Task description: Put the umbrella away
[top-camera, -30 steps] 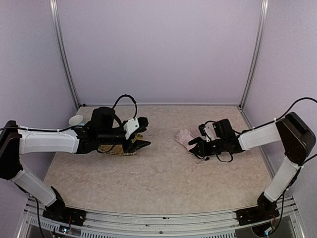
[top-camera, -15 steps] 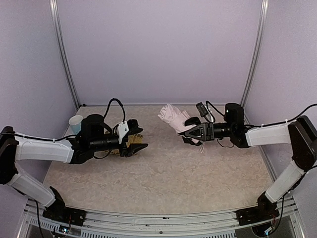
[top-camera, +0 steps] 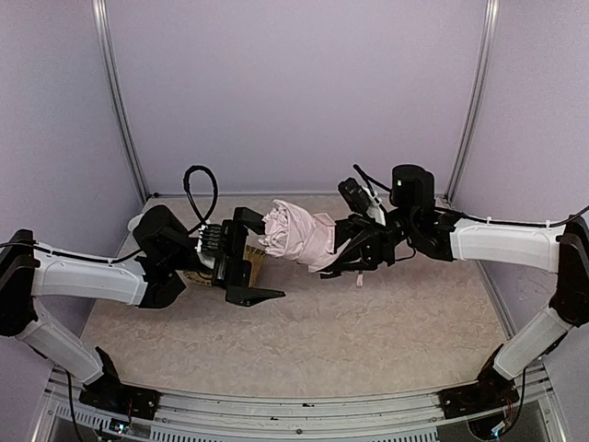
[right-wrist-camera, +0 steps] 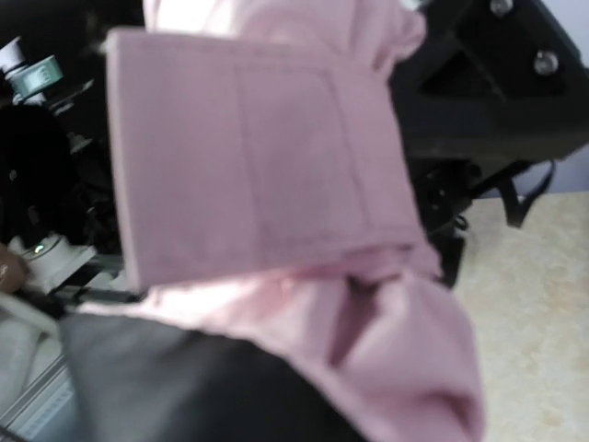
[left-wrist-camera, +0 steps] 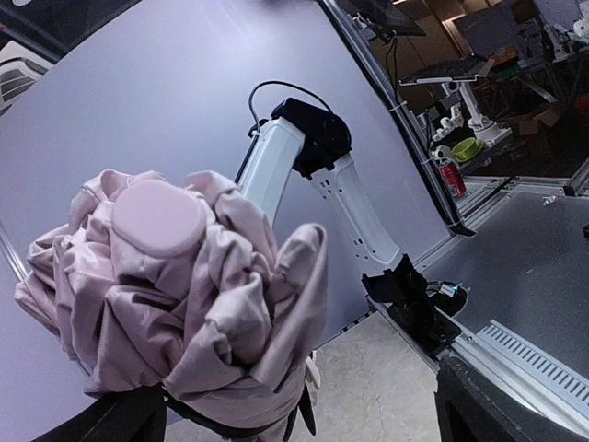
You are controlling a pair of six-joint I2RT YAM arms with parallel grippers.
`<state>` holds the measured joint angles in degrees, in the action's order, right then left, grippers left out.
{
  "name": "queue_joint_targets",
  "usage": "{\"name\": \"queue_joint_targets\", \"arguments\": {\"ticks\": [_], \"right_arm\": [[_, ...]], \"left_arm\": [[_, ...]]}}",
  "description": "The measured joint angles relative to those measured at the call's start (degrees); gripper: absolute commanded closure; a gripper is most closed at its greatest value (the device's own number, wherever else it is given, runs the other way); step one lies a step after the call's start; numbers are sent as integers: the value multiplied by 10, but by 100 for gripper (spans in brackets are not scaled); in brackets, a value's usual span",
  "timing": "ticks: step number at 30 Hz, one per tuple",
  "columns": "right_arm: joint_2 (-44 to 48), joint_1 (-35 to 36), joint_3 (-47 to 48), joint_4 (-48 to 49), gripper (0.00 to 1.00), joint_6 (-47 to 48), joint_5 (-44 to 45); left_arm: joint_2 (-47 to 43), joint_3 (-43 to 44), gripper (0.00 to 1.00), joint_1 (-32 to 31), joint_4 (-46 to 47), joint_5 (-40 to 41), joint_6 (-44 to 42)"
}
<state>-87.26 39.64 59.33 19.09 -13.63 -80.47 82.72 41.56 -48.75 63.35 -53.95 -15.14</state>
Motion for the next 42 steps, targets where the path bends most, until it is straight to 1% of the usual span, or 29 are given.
{"name": "queue_joint_targets", "arguments": {"ticks": [2, 5, 6, 8, 12, 15, 20, 22, 24, 25, 26, 28, 30, 32, 33, 34, 35, 36, 37, 38, 39, 41, 42], "right_arm": [[-4, 0, 2, -9, 100, 19, -15], [-16, 0, 14, -29, 100, 51, -33], [-19, -1, 18, -38, 100, 62, -36], [-20, 0, 21, -57, 100, 82, -37], [-20, 0, 21, -84, 100, 110, -38], [-22, 5, 21, -112, 100, 120, -30], [-23, 8, 21, -156, 100, 137, -13], [-23, 8, 21, -165, 100, 142, -4], [-23, 8, 21, -169, 100, 144, 4], [-25, 8, 21, -170, 100, 148, 3], [-27, 8, 21, -172, 100, 151, 3], [-35, 11, 24, -177, 100, 156, 5], [-42, 13, 26, -182, 100, 161, 1], [-45, 13, 26, -188, 90, 167, -3], [-45, 13, 26, -192, 81, 170, -3], [-45, 13, 26, -195, 67, 174, -1], [-45, 13, 27, -198, 46, 176, 2], [-45, 14, 27, -202, 18, 180, 7], [-44, 14, 27, -206, 3, 183, 16], [-42, 13, 27, -210, 0, 184, 30], [-39, 11, 26, -216, 0, 185, 53], [-26, 1, 22, -224, 0, 188, 116], [-17, -7, 17, -226, 0, 187, 143]], "left_arm": [[2, 12, 7, -14, -22, -1, -24], [12, 31, 31, -19, -35, 10, -35], [16, 36, 32, -19, -35, 18, -37], [25, 45, 28, -19, -34, 30, -38], [39, 49, 15, -19, -26, 35, -30], [50, 50, 2, -20, -23, 44, -26], [51, 51, 1, -8, 2, 36, -14], [51, 52, 3, -4, 1, 23, -14], [51, 57, 8, -5, 0, 7, -15], [51, 59, 13, -7, 0, 0, -16], [52, 62, 20, -9, 1, -7, -14], [59, 69, 38, -10, 9, -26, -3], [75, 76, 51, -10, 40, -46, 20], [90, 76, 59, -7, 78, -61, 51], [96, 76, 61, -6, 97, -68, 71], [102, 76, 66, -4, 114, -73, 85], [106, 76, 71, -2, 127, -75, 101], [110, 76, 75, 0, 136, -77, 113], [111, 76, 75, 2, 141, -75, 126], [113, 76, 78, 5, 142, -74, 137], [113, 73, 80, 7, 141, -68, 149], [111, 66, 86, 12, 125, -36, 171], [108, 64, 86, 13, 104, -12, 174]]}}
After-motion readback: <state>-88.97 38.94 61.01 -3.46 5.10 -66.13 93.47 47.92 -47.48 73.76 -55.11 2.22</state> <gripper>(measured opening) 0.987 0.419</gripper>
